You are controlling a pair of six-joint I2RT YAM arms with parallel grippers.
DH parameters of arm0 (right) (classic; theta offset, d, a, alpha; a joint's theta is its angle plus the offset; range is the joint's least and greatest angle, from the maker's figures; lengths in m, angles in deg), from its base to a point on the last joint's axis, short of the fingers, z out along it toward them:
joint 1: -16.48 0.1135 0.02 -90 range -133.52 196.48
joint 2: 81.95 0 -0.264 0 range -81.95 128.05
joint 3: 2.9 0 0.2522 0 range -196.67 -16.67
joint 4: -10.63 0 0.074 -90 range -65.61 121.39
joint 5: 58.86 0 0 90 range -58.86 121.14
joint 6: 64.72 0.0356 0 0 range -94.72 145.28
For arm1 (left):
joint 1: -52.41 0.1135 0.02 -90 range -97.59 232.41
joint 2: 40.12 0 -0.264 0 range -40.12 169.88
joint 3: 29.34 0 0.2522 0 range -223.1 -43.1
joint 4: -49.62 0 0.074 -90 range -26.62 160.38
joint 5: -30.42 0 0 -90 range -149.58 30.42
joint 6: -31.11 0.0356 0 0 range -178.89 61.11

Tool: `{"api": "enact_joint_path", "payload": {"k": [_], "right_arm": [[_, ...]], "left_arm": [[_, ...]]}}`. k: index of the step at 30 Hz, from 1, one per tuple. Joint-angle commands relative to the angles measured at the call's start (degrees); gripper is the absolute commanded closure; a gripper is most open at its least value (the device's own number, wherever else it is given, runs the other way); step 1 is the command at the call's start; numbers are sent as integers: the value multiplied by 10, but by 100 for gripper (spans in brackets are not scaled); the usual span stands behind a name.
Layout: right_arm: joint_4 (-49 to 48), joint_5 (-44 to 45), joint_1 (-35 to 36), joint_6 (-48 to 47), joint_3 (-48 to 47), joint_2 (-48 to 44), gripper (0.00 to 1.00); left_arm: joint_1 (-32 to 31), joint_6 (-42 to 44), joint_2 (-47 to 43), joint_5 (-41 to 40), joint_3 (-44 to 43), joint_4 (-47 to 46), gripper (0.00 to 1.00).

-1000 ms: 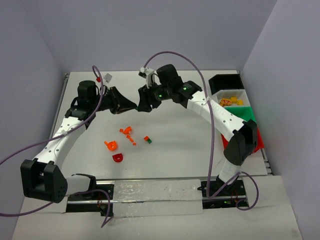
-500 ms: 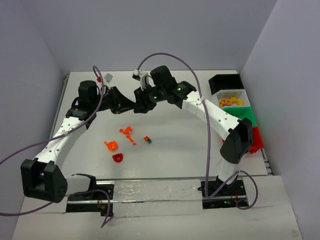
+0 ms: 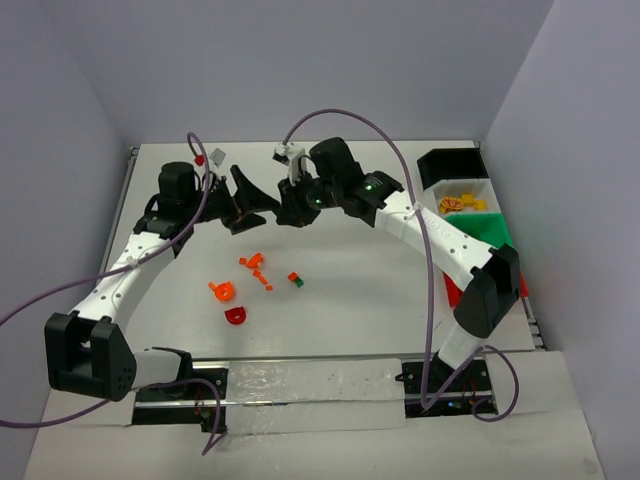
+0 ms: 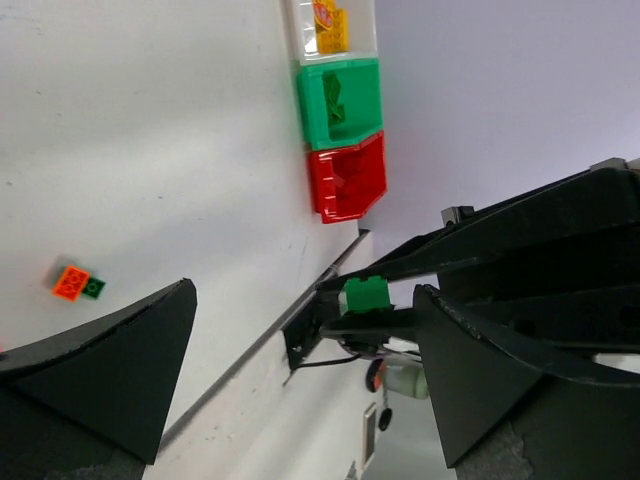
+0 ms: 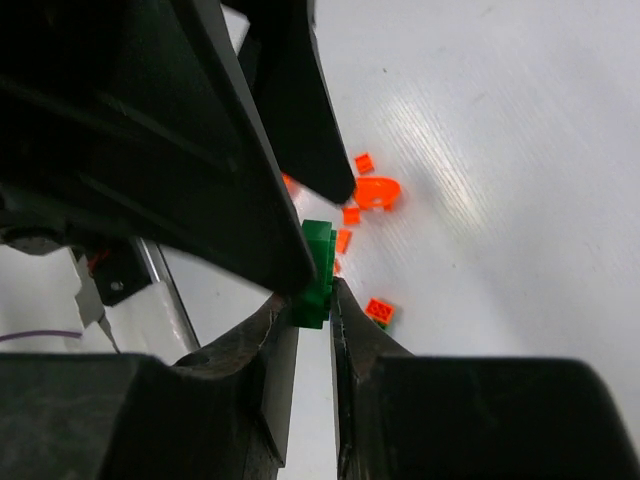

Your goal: Sort the legos into containers by color

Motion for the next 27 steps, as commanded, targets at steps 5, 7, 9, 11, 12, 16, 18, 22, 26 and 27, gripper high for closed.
{"api": "enact_joint_path", "payload": {"k": [5, 7, 9, 11, 12, 16, 18, 22, 26, 27], "right_arm": [[82, -3, -159, -109, 133, -120, 100], [138, -5, -228, -154, 153, -132, 100], [206, 8, -330, -227, 181, -147, 100], [253, 26, -405, -297, 186, -148, 100], [282, 45, -449, -344, 190, -147, 100], [321, 127, -573, -403, 156, -102, 100], [333, 145, -599, -413, 133, -71, 100], [339, 175, -636, -421, 85, -4, 100], [321, 191, -640, -413, 65, 39, 100], [321, 189, -640, -409, 56, 50, 100]], "left_arm": [[18, 242, -7, -108, -120, 135, 1], [18, 272, -13, -140, -122, 139, 1], [16, 322, -18, -148, -124, 146, 1], [14, 354, -15, -138, -128, 159, 1], [12, 380, -11, -128, -129, 167, 1], [1, 417, 1, -142, -144, 182, 1], [-3, 426, 9, -149, -157, 193, 1], [-12, 446, 15, -159, -175, 207, 1], [-18, 464, 8, -166, -168, 214, 1], [-18, 467, 7, -167, -167, 216, 1]]}}
